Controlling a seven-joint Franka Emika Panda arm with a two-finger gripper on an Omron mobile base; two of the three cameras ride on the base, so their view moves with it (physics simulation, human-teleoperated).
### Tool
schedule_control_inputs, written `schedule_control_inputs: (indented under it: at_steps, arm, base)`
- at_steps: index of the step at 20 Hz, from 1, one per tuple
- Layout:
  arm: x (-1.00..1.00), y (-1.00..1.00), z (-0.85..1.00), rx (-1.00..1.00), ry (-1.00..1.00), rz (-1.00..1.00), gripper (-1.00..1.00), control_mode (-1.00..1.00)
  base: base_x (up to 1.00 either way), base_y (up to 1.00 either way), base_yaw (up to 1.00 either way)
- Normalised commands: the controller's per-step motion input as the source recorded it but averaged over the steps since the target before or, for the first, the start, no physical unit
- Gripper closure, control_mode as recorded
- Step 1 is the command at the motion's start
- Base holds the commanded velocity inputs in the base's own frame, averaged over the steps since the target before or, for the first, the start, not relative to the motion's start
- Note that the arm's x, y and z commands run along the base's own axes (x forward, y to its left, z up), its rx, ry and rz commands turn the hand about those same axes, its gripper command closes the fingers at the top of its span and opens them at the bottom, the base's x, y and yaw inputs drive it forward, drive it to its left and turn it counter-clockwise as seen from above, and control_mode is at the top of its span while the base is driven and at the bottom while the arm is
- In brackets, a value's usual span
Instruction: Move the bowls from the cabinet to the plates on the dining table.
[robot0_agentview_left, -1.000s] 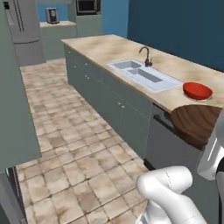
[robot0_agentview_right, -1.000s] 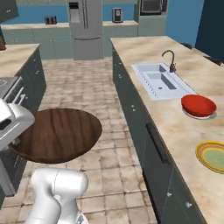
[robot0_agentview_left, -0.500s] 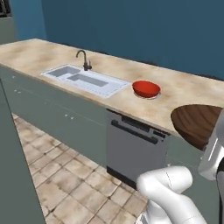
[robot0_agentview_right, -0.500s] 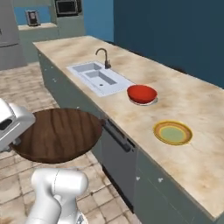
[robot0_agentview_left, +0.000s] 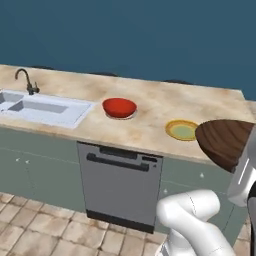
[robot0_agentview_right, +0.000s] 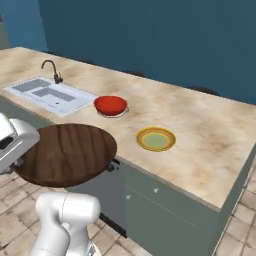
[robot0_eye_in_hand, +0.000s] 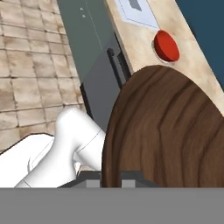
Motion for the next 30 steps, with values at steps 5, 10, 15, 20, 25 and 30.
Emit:
schedule_control_inputs:
  at_steps: [5,10,15,20,25,30]
  arm:
    - [0.00,0.00,0.00,0.00,0.00,0.00,1.00,1.00]
    - [0.00,0.00,0.00,0.00,0.00,0.00,1.00,1.00]
    - [0.00,0.00,0.00,0.00,0.00,0.00,1.00,1.00]
    - [0.00,0.00,0.00,0.00,0.00,0.00,1.00,1.00]
    - [0.00,0.00,0.00,0.00,0.00,0.00,1.00,1.00]
    - [0.00,0.00,0.00,0.00,0.00,0.00,1.00,1.00]
  base:
    - [0.54,0.46,-0.49]
    - [0.57,0.55,-0.32]
    - [0.82,0.03,-0.15]
    - [0.94,-0.05,-0.06]
    - [0.75,0.11,-0.26]
    - [0.31,0.09,-0.25]
